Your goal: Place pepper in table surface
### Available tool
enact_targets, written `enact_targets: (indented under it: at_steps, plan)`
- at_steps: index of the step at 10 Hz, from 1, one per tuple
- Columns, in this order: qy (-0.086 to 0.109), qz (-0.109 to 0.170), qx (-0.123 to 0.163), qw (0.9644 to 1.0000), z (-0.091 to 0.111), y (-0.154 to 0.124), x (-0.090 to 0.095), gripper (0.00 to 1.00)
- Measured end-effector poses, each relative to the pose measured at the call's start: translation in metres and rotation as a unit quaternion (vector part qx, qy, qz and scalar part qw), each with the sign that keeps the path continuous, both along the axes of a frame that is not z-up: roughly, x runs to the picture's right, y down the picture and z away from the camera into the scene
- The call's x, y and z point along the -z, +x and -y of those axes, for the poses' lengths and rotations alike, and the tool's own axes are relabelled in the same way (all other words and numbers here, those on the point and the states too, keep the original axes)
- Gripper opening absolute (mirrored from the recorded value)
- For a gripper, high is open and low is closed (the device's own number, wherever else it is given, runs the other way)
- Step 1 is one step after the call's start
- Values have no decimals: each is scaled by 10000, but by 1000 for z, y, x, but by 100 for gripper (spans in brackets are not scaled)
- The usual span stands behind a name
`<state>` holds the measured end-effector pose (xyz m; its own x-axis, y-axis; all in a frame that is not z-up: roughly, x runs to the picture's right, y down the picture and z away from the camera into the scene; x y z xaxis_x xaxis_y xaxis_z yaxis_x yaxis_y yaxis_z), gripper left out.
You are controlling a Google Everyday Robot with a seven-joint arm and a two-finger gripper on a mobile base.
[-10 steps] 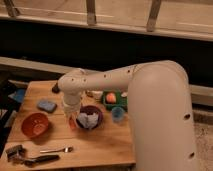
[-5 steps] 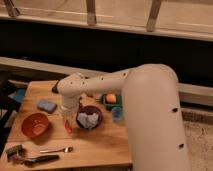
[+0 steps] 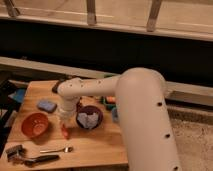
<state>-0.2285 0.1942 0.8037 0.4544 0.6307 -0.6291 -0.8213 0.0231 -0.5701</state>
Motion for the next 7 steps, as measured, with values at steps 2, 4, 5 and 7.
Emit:
enact_targets:
  at_steps: [2,4,5,7]
  plan:
    - [-67,92,-21,9999,-4,-6,-3,64]
    - [-88,128,-18,9999,-7,-9,-3,64]
    - [-89,126,-17,9999,-7,-9,-3,64]
    - [-89,125,-22,9999,-7,-9,-3,64]
